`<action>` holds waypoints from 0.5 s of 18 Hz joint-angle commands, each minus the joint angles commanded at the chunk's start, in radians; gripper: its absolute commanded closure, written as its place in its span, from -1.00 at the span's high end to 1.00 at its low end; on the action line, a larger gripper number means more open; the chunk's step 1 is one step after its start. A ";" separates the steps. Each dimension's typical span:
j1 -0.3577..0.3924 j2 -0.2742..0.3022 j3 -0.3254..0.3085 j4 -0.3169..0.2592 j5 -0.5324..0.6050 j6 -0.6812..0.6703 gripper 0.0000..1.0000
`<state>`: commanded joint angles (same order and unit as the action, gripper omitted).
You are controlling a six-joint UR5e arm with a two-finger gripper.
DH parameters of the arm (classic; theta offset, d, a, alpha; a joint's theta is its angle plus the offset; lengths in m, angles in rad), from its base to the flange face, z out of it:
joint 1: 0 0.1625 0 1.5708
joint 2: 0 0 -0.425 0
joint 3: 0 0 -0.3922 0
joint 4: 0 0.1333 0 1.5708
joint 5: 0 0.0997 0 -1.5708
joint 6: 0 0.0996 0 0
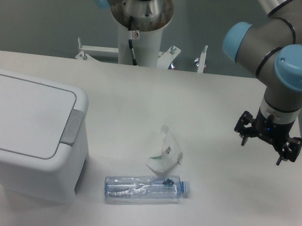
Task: Open the trash can
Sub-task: 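Move the open gripper over the table toward the white trash can lid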
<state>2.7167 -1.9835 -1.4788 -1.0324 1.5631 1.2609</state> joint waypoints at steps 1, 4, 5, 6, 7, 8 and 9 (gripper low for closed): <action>-0.002 0.002 -0.002 -0.002 0.000 0.000 1.00; -0.003 0.012 -0.008 -0.003 -0.005 -0.002 1.00; -0.006 0.015 -0.008 -0.002 -0.008 -0.008 1.00; -0.011 0.020 -0.008 -0.002 -0.024 -0.033 1.00; -0.014 0.021 -0.008 0.000 -0.058 -0.066 1.00; -0.015 0.031 -0.009 0.002 -0.092 -0.099 1.00; -0.017 0.034 -0.012 0.011 -0.122 -0.145 1.00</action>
<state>2.6998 -1.9497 -1.4910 -1.0217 1.4407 1.1157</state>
